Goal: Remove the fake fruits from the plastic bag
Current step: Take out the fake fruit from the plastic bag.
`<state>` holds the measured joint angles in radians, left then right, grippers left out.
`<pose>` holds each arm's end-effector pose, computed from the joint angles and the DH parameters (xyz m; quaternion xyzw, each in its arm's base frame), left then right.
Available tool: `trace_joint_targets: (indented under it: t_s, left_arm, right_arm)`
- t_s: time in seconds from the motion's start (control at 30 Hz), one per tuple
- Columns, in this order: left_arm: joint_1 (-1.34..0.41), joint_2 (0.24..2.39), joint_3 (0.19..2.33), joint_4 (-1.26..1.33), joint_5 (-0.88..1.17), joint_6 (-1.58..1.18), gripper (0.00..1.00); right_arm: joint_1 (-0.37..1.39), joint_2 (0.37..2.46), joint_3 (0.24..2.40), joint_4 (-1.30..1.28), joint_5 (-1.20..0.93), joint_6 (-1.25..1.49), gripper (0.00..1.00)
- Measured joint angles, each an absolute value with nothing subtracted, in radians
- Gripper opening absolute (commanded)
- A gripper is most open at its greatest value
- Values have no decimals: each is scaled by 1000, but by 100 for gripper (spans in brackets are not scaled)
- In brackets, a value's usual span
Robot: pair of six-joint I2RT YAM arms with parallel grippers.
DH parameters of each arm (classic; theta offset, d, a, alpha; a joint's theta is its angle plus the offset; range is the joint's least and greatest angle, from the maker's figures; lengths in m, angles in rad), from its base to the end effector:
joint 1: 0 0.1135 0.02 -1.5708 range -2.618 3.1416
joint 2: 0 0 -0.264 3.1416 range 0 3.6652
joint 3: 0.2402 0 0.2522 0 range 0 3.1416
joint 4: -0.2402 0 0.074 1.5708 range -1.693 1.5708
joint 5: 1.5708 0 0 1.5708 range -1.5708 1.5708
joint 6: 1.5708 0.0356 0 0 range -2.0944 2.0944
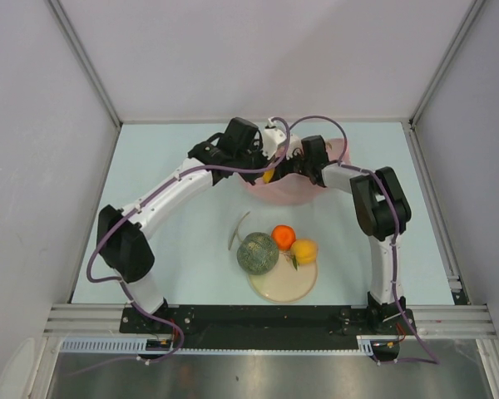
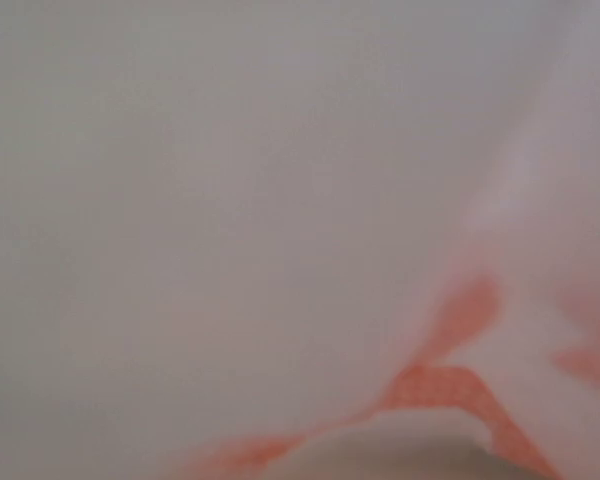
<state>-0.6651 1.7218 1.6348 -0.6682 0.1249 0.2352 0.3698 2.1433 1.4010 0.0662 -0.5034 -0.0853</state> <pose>0.3030 -0.2433 0.3380 0.4209 0.8142 -0.1404 0.3745 0.4284 0.1845 0.1482 -0.3019 0.8264 0.2817 0.3829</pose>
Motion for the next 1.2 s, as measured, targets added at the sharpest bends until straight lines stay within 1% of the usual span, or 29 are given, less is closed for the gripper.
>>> trace_joint_targets:
  t_s: [0.13, 0.23, 0.43, 0.5, 0.63, 0.7, 0.8, 0.83, 1.0, 1.2]
  left_arm:
    - [-662, 1733, 1640, -653, 126, 228, 0]
    - [-655, 1749, 1647, -629, 125, 213, 0]
    - [-636, 1792, 1697, -582, 112, 180, 0]
    - [-633, 1808, 1722, -569, 107, 172, 1]
    - [-626, 1820, 1759, -555, 103, 157, 0]
    - [-624, 1820, 1771, -548, 98, 157, 0]
    - [-622, 1820, 1779, -539, 96, 157, 0]
    - [-621, 1820, 1779, -539, 97, 157, 0]
    - [-619, 1820, 1779, -540, 108, 157, 0]
    - [-619, 1814, 1778, -541, 137, 159, 0]
  right_arm:
    - [343, 2125, 1401, 34, -549, -84, 34]
    - [325, 2074, 1401, -21, -595, -101, 34]
    - [313, 1892, 1401, -154, -700, -205, 33]
    - [310, 1847, 1402, -199, -722, -252, 31]
    - [298, 1791, 1406, -338, -751, -368, 20]
    - [281, 1778, 1405, -411, -754, -416, 17]
    - [242, 1760, 1401, -497, -758, -457, 7]
    - [232, 1750, 1398, -519, -760, -467, 0]
    - [225, 1626, 1388, -623, -741, -539, 0]
    - [366, 1452, 1388, -737, -699, -616, 0]
